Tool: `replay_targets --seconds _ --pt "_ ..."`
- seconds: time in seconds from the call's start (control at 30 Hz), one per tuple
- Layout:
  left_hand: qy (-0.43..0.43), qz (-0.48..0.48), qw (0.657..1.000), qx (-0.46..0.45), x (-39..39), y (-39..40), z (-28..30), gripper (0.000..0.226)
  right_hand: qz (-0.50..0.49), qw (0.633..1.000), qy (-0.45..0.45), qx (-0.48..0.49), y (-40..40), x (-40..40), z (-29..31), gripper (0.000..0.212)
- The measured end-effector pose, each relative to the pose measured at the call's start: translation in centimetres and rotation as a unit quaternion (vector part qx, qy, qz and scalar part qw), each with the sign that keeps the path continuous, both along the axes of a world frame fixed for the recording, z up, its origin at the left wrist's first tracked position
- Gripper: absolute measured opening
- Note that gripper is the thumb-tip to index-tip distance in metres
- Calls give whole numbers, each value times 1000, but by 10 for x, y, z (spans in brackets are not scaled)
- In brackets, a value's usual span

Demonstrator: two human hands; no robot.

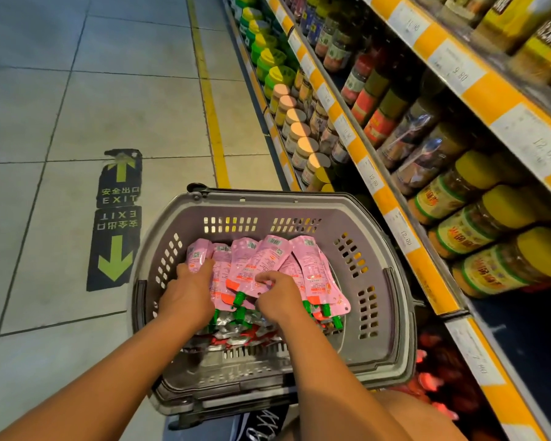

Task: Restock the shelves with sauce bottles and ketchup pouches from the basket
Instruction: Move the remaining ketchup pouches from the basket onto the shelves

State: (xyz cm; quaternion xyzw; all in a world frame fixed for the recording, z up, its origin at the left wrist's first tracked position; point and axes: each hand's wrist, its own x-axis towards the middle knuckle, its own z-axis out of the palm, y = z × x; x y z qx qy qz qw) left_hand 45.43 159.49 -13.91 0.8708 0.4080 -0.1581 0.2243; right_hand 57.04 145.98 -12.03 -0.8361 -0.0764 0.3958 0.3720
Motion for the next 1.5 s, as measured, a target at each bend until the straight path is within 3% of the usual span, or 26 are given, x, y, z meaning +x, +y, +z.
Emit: replay_targets --seconds 0.1,0.2,0.33,0.43,0.73,0.8,0.93,1.37,1.5 --pt "-36 -13 999 35 0 -2 2 80 -10 1000 -8 12 7 -1 0 60" --pt "-71 -27 996 53 0 -2 3 73 -2 996 -94 11 14 -4 4 63" --pt "-123 -19 991 47 -1 0 7 70 22 970 -240 -18 19 2 0 42" --pt "-147 -28 987 50 -2 -1 9 74 52 957 -284 -38 15 12 -5 31" --pt "-184 -23 982 37 -2 1 4 70 340 881 -308 -114 21 -1 -17 87" --pt "-191 -19 981 35 -1 1 6 70 376 860 -312 -147 23 -2 -23 90" --pt "-226 -5 974 26 0 1 8 63 363 843 -364 -155 25 -2 -26 73" --pt "-327 15 944 36 -2 1 12 43 301 858 -403 -107 26 -5 1 28" --pt "-364 49 929 40 -5 1 15 35 295 857 -415 -85 19 -4 12 24"
